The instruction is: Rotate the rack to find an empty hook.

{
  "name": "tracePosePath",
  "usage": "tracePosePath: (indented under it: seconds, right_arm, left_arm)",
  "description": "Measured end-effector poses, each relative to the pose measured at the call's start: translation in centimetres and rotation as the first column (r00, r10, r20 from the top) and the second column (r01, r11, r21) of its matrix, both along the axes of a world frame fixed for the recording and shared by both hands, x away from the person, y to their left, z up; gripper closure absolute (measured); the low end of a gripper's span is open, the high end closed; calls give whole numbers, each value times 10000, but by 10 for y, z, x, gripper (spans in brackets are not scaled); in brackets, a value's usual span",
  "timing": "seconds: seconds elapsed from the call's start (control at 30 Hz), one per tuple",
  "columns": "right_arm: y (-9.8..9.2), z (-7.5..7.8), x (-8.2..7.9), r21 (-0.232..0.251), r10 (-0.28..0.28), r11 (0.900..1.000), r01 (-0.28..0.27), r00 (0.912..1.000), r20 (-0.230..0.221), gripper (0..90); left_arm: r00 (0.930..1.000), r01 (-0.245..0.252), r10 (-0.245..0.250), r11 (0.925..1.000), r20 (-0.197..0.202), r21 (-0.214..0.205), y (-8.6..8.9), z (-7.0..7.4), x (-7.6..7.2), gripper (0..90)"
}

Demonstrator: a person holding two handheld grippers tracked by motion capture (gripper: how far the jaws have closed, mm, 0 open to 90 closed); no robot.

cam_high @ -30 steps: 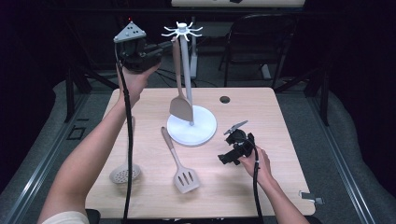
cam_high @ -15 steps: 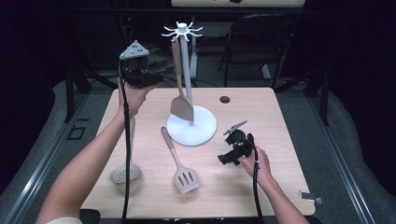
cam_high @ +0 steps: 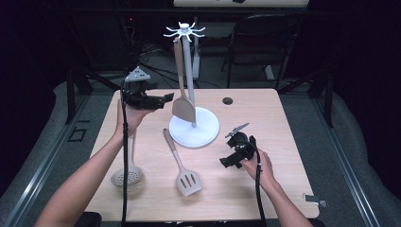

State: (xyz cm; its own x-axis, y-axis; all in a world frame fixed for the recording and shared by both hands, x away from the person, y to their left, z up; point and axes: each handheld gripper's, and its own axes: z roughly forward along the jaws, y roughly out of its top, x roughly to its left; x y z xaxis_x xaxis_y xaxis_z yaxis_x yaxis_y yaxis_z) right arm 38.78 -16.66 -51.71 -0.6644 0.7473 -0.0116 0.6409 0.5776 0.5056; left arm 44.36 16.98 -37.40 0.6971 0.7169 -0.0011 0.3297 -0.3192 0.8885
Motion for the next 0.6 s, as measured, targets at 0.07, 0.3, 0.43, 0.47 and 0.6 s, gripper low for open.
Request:
tracePosePath:
  seconds: [0.07,0.3,0.43,0.47,0.6]
  right_arm:
    - [0,-1,0,-20,0,10000,0,10000,9,2]
    - [2,-3,-1,25,12,10000,-12,10000,-13,2]
    - [3,-2,-1,-233,95,9997,-98,9999,-135,1]
    - [3,-3,-1,-134,111,9998,-112,9999,-68,1]
    - [3,-3,-1,-280,211,9994,-214,9997,-110,2]
  left_arm:
    - [9996,9,-5,9999,-299,141,3,-10,-1,186]
    - [9962,-86,105,9997,-865,219,12,-38,-5,148]
    - [9909,-227,264,9993,-1320,295,17,-60,-9,137]
    - [9909,-227,264,9993,-1320,295,17,-60,-9,135]
    - [9855,-269,412,9957,-1644,883,16,-87,-17,136]
